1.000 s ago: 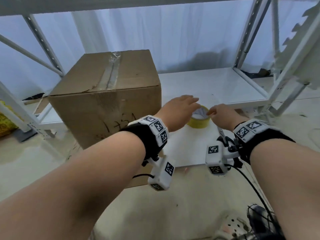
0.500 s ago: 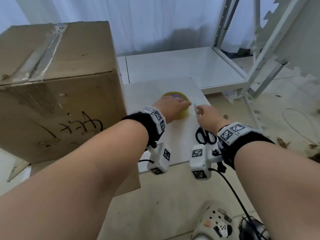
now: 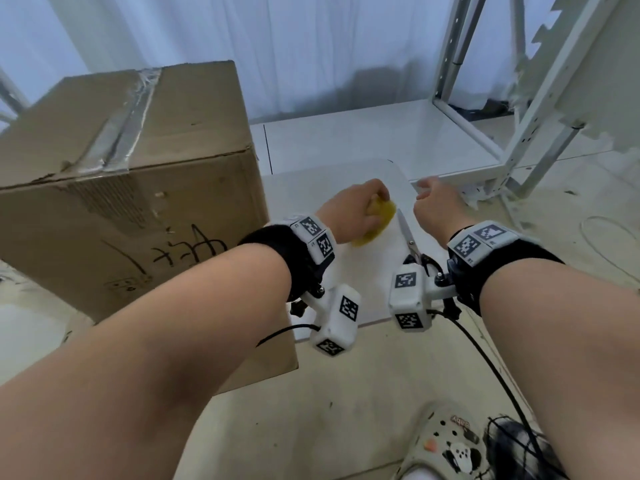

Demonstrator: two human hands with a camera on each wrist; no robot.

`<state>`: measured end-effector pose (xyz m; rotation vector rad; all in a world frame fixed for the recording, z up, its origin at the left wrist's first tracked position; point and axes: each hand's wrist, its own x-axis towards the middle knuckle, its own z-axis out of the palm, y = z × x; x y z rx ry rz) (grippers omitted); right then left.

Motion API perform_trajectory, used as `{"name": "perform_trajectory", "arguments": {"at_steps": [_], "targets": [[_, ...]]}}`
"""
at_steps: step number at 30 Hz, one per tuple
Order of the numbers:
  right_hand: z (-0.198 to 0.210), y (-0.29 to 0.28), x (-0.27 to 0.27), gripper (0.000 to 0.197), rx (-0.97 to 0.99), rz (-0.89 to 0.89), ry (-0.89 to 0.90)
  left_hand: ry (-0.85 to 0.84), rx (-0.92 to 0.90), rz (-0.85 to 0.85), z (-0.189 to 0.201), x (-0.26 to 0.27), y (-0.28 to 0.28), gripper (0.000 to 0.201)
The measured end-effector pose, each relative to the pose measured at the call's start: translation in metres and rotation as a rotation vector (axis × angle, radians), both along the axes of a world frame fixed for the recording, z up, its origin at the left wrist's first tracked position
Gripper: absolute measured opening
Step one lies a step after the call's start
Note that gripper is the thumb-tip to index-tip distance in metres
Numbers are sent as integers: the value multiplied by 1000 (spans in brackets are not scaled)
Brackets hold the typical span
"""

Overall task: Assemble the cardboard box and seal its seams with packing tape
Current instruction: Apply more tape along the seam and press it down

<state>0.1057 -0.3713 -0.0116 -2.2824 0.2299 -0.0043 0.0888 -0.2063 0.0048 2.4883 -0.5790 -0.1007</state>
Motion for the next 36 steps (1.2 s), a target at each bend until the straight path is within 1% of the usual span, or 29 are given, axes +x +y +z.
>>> {"name": "perform_trajectory", "arguments": {"at_steps": [3,5,9,11,13,16,18,20,22,24,26,29,33,36], "targets": [[24,8,-7,40,72,-21,-124,37,-219,72,25,-22,2,34],[39,15,-12,37,159,-34,-184,21,-303,104,45,-32,3,33],[71,35,-34,35,284,-33,-289,-46,-405,168,93,-58,16,33],[91,51,-50,32,314,6,-346,-83,-463,199,116,-76,32,32],[113,68,-65,24,361,50,-418,-140,-521,237,136,-91,48,30],[142,103,-89,18,503,136,-509,-200,-563,300,156,-114,83,28],[155,131,-103,18,618,210,-514,-233,-577,323,164,-126,107,29],[164,157,-114,21,681,281,-492,-273,-616,329,169,-136,127,29],[169,179,-120,20,749,358,-497,-308,-693,355,174,-141,143,28],[174,196,-122,22,784,460,-497,-301,-773,385,176,-145,157,29],[177,212,-122,27,756,540,-462,-288,-842,416,173,-148,171,28],[180,229,-122,34,720,608,-401,-269,-925,437,170,-149,188,27],[178,242,-121,46,676,665,-445,-220,-971,479,170,-150,203,23],[175,245,-120,52,646,666,-473,-186,-950,498,168,-153,209,17]]}}
